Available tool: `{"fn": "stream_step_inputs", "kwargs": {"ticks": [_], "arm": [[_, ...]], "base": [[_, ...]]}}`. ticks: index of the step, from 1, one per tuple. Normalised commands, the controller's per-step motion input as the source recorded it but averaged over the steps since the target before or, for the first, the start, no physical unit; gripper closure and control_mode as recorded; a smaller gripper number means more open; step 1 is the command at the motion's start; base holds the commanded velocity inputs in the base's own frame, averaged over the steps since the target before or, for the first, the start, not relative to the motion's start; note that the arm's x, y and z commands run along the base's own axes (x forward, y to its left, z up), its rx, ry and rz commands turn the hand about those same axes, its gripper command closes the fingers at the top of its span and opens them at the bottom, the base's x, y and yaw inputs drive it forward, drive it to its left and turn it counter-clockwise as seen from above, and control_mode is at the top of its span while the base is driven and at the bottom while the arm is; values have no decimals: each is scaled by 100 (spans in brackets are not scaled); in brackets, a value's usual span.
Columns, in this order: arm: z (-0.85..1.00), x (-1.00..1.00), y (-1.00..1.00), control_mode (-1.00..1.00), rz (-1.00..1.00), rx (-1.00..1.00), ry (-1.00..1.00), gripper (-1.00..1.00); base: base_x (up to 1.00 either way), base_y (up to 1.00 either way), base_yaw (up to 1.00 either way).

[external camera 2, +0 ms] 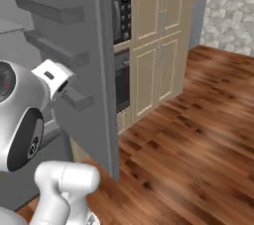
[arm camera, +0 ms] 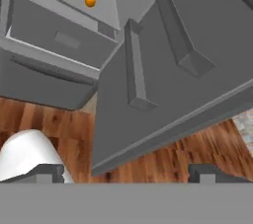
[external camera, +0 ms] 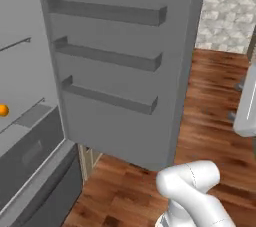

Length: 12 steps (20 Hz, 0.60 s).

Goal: Place the mayonnaise and condiment bottle from the counter to the top shelf of the fridge. If the existing items in the fridge are on the top shelf, move them to other shelves.

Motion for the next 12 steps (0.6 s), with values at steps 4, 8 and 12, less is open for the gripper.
{"fn": "stream_step_inputs", "kwargs": {"ticks": [4, 8, 12], "arm": [[0, 0, 0, 100, 0, 0, 0, -100], [0, 0, 0, 100, 0, 0, 0, -100], [0, 0, 0, 100, 0, 0, 0, -100]], "base": [[0, -33, -86], [2, -88, -71], [62, -97, -36]]}}
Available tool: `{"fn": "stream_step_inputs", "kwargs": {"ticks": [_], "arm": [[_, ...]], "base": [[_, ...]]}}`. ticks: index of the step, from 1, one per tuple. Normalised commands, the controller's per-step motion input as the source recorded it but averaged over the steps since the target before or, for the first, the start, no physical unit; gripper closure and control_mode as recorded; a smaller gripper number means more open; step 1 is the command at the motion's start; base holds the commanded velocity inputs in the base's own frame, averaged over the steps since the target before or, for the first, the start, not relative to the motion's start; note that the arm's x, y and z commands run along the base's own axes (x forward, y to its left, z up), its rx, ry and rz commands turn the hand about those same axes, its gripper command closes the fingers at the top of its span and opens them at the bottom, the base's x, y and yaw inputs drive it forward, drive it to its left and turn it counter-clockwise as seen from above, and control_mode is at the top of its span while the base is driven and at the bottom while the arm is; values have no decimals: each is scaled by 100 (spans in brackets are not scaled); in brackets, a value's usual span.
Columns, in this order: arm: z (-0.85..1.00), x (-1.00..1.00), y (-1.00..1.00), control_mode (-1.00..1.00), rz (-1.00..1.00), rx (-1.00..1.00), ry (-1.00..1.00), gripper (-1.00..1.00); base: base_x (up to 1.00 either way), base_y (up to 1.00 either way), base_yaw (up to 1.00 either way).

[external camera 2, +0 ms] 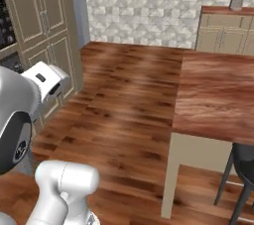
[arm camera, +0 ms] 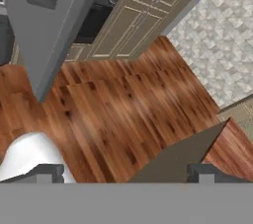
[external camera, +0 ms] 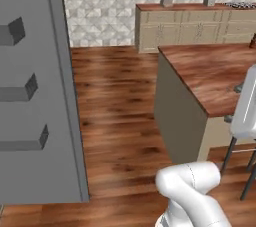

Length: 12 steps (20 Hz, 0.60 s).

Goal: Place the mayonnaise and condiment bottle from the counter to the top shelf of the fridge. If the existing items in the fridge are on the top shelf, move them to other shelves.

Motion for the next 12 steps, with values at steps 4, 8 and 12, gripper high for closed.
{"fn": "stream_step_inputs", "kwargs": {"ticks": [4, 8, 12], "arm": [[0, 0, 0, 100, 0, 0, 0, -100], [0, 0, 0, 100, 0, 0, 0, -100], [0, 0, 0, 100, 0, 0, 0, -100]], "base": [[89, -47, -9], [94, 10, -3], [36, 57, 0]]}}
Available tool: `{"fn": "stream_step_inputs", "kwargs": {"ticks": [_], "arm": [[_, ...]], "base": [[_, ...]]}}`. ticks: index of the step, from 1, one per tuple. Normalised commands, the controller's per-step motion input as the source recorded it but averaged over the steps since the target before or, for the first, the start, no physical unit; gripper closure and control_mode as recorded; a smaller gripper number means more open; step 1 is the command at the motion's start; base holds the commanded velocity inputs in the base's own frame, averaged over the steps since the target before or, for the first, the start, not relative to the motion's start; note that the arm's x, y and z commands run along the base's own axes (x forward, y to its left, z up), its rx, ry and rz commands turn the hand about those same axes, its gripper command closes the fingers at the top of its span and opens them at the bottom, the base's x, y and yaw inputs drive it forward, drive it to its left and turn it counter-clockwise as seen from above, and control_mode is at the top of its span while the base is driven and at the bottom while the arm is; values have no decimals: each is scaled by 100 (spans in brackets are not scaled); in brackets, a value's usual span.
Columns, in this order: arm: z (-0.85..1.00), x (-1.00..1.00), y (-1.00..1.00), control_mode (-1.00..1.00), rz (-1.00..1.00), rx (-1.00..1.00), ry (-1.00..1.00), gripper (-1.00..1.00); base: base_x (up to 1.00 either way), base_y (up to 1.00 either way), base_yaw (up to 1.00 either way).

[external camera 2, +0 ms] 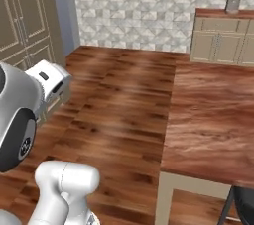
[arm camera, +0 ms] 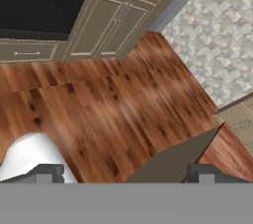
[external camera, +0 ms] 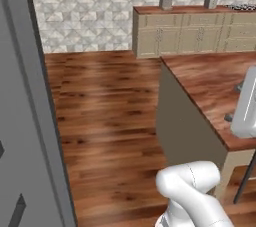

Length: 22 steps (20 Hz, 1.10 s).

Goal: Place the mayonnaise and condiment bottle from the counter to the top shelf of the fridge. If the existing items in the fridge are on the top shelf, move them to other shelves.

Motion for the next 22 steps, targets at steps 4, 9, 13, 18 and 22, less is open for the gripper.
{"fn": "stream_step_inputs", "kwargs": {"ticks": [4, 9, 13, 18, 22], "arm": [[0, 0, 0, 100, 0, 0, 0, -100], [0, 0, 0, 100, 0, 0, 0, -100], [0, 0, 0, 100, 0, 0, 0, -100], [0, 0, 0, 100, 0, 0, 0, -100], [0, 0, 0, 100, 0, 0, 0, -100]], "base": [[91, 6, 0], [98, 2, 0], [100, 0, 0], [100, 8, 0], [100, 19, -1]]}}
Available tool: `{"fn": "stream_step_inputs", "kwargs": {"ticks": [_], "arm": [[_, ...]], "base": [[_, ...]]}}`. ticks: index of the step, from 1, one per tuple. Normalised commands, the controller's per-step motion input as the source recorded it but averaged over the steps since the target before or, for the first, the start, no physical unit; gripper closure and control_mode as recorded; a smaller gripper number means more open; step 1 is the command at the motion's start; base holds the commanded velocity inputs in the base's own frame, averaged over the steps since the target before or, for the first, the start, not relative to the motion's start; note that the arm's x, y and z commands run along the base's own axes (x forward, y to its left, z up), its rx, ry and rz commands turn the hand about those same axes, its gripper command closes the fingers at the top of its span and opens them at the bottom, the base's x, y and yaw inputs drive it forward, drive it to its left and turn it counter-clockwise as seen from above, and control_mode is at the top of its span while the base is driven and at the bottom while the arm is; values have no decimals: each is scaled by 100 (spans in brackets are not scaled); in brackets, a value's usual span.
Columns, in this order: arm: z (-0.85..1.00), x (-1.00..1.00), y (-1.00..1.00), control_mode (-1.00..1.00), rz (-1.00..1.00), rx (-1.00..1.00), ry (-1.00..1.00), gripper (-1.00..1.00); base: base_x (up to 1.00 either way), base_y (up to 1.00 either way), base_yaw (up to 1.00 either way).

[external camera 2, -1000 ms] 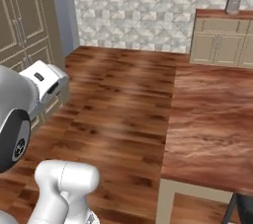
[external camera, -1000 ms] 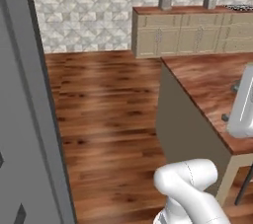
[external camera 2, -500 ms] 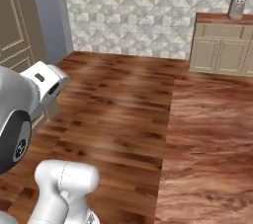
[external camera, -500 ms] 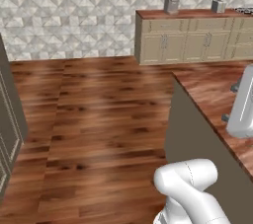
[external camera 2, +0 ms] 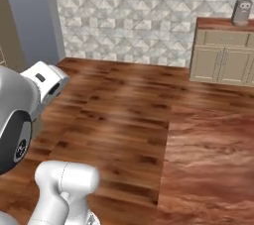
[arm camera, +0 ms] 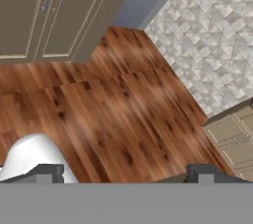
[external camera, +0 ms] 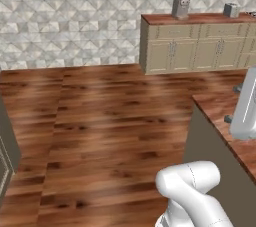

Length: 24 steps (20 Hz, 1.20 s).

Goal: Place the mayonnaise and condiment bottle from the counter to the top shelf of the fridge. If the existing items in the fridge are on the top shelf, move them to other shelves.

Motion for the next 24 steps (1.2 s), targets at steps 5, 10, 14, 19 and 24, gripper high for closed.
{"fn": "stream_step_inputs", "kwargs": {"ticks": [5, 10, 14, 19, 24], "arm": [[0, 0, 0, 100, 0, 0, 0, -100], [0, 0, 0, 100, 0, 0, 0, -100], [0, 0, 0, 100, 0, 0, 0, -100], [0, 0, 0, 100, 0, 0, 0, -100], [0, 0, 0, 100, 0, 0, 0, -100]], "base": [[100, 21, -4], [100, 30, -6], [100, 44, -11], [100, 47, -14], [100, 39, -28]]}}
